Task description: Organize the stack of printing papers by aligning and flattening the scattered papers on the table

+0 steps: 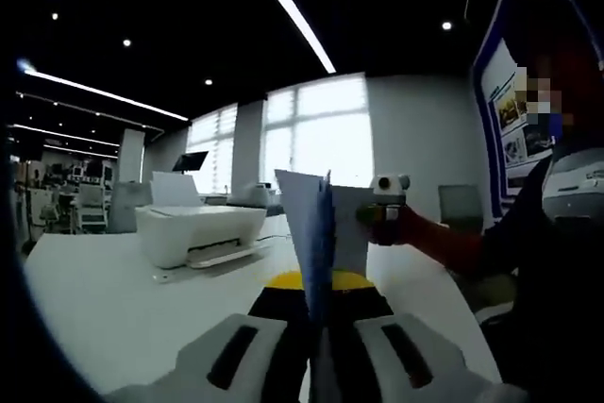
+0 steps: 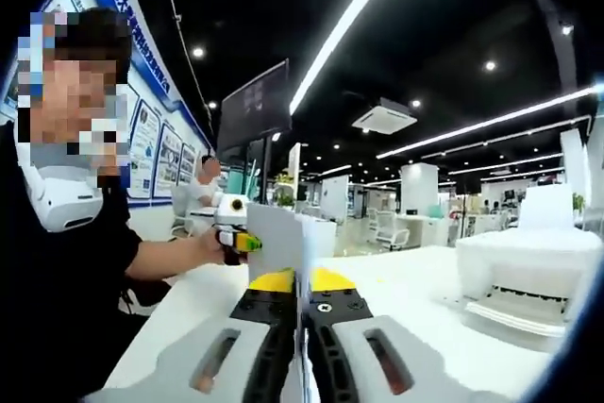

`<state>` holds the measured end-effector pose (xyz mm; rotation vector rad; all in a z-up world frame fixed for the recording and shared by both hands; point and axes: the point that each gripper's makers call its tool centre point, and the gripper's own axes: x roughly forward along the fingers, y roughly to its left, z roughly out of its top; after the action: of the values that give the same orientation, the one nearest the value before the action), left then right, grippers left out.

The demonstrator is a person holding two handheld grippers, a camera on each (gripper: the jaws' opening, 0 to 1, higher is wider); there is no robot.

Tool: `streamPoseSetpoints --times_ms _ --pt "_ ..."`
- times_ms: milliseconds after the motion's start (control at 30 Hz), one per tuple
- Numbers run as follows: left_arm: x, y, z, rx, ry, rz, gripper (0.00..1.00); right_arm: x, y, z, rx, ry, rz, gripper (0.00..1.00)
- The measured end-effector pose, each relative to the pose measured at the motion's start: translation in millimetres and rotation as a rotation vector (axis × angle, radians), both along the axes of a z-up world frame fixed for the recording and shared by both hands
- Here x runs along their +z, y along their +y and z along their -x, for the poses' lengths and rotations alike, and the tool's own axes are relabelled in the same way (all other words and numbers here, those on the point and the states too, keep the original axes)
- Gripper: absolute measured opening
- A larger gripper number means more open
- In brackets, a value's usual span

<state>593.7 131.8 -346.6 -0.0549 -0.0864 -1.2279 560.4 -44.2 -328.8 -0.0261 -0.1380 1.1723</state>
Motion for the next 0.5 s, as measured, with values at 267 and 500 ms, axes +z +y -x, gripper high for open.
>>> streamPoseSetpoints --times_ms 267,500 --pt "10.3 -1 1.5 -0.008 -0.009 0.014 0.06 7.4 -4 1 0.008 -0.009 -0.020 0.00" --pt "20.2 0 -2.1 -0.013 -0.012 0.014 0.06 18.8 -4 2 0.004 -0.026 -0.018 0.00"
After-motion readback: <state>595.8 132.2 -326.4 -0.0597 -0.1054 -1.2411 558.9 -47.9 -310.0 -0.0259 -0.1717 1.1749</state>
